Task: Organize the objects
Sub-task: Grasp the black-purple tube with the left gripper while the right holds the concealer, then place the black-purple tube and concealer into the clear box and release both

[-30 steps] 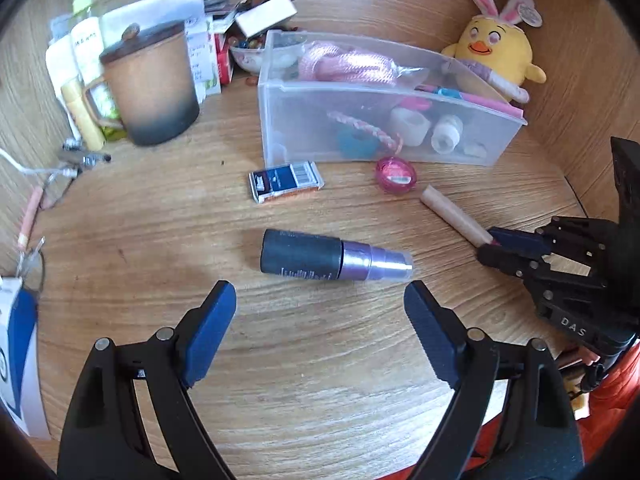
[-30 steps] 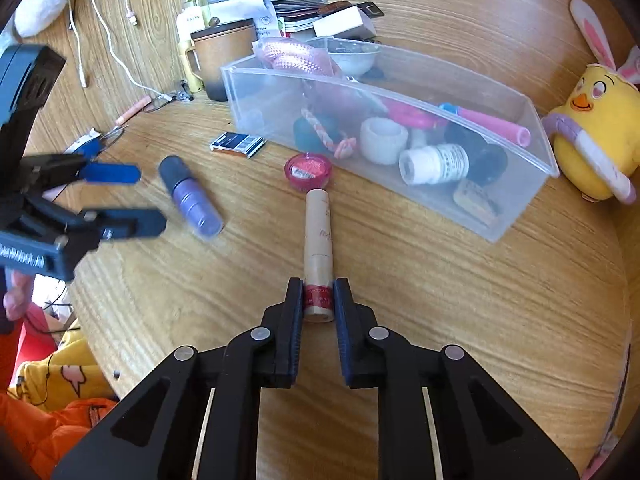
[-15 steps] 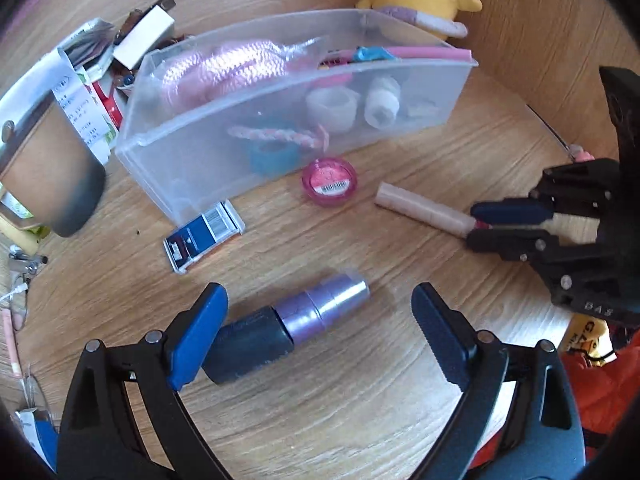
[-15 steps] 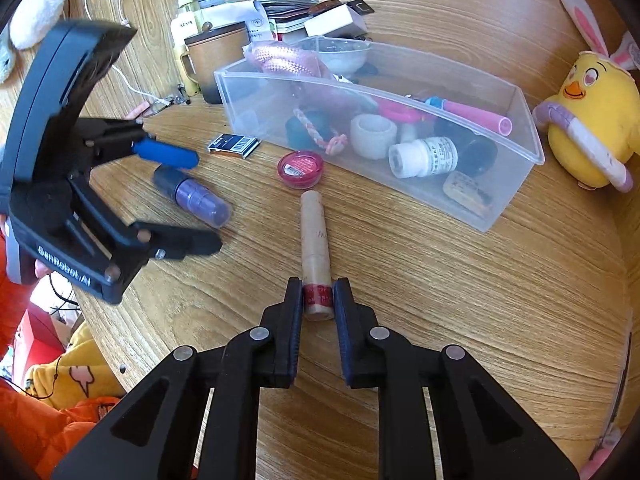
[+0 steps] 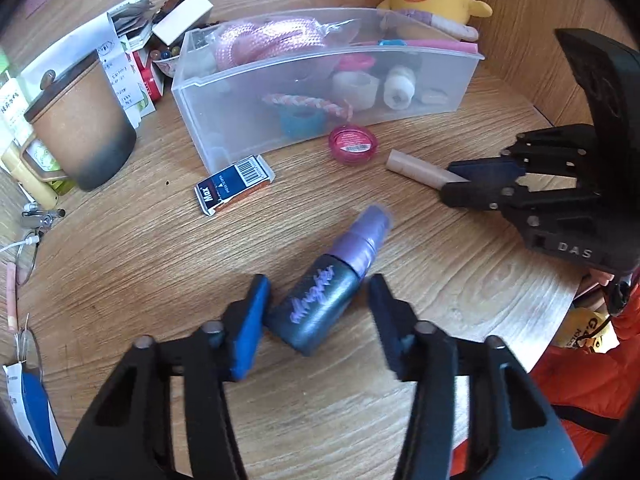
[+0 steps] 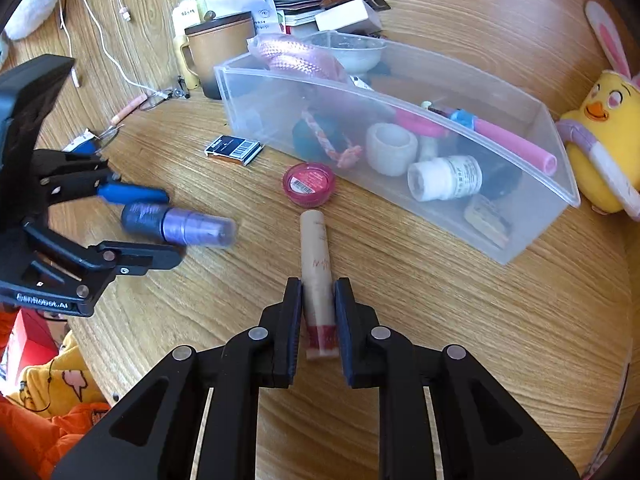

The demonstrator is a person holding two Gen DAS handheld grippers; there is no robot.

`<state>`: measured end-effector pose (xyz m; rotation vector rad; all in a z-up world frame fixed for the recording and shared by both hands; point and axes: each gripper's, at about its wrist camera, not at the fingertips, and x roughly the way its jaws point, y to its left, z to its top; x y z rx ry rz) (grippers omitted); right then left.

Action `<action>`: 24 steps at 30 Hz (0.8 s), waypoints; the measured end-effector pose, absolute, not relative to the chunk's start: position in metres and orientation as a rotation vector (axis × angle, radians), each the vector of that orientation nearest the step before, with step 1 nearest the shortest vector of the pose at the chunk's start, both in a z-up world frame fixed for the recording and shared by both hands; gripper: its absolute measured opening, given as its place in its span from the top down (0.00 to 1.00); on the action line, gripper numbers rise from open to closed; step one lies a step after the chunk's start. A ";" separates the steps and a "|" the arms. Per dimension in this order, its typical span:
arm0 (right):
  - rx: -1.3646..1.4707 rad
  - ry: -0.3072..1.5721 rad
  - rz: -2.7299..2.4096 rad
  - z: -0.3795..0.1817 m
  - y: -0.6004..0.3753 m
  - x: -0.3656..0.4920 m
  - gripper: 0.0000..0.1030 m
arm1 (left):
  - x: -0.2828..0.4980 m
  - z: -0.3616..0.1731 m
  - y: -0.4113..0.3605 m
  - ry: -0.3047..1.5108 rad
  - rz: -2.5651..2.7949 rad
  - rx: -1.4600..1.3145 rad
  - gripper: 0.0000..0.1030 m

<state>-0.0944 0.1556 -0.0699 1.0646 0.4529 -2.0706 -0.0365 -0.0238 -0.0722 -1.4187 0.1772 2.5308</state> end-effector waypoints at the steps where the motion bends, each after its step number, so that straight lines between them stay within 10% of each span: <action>1: 1.058 0.450 -2.078 -0.070 0.155 -0.094 0.85 | -0.035 -0.072 -0.022 0.173 2.532 -1.414 0.65; 24: 0.836 0.304 -2.211 -0.004 0.168 -0.080 0.86 | -0.046 0.005 0.000 0.036 2.687 -1.053 0.76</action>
